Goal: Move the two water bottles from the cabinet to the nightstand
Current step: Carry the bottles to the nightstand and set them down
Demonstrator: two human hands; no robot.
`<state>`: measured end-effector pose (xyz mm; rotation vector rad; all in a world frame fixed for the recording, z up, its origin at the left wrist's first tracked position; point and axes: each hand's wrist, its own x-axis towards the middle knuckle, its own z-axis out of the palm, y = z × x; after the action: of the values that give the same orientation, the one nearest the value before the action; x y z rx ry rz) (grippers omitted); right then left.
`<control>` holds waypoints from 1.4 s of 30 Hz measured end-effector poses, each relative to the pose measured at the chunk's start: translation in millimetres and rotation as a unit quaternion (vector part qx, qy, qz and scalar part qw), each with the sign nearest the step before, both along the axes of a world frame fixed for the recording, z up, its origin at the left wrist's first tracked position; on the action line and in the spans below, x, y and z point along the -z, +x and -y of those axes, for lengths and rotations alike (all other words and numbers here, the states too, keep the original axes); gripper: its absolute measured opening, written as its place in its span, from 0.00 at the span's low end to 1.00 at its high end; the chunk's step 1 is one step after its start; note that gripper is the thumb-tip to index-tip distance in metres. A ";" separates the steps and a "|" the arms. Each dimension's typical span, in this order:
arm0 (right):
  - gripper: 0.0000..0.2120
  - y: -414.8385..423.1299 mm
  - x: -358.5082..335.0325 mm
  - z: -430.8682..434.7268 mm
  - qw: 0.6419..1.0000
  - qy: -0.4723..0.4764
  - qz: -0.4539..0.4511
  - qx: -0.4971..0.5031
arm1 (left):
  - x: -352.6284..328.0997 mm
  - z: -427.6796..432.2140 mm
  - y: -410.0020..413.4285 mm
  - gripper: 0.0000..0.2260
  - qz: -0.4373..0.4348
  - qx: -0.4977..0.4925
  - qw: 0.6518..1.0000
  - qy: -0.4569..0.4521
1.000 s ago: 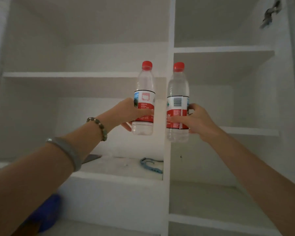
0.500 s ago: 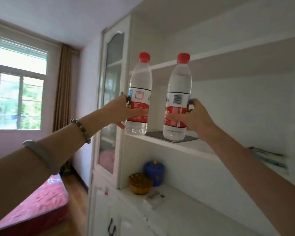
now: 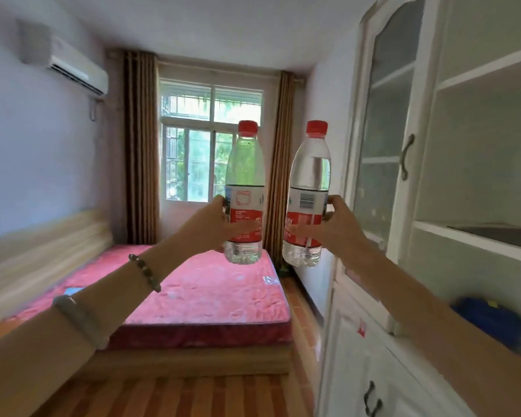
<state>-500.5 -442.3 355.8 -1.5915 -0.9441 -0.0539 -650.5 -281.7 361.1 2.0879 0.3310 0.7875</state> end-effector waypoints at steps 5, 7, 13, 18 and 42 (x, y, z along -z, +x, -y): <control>0.32 -16.7 20.8 -118.9 0.996 0.002 -0.011 -0.094 | 24.2 -99.2 -41.4 0.19 -0.015 -0.069 0.997 -0.026; 0.31 -27.1 27.3 -162.6 0.993 0.005 -0.012 -0.120 | 27.9 -133.6 -55.5 0.16 -0.016 -0.086 0.996 -0.019; 0.31 -55.6 47.3 -278.2 0.979 -0.005 -0.024 -0.205 | 40.3 -219.9 -90.8 0.15 -0.002 -0.164 0.986 -0.002; 0.32 -74.5 63.9 -364.9 0.963 -0.019 -0.009 -0.268 | 63.2 -289.7 -121.2 0.23 -0.025 -0.257 0.966 0.001; 0.33 -45.2 115.6 -846.6 0.887 -0.062 -0.018 -0.457 | 118.9 -671.6 -126.8 0.24 -0.053 -0.410 0.909 -0.054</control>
<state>-545.6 404.3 240.2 -1.1089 -1.6038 0.7036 -777.3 389.9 242.3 1.8574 1.3368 1.0916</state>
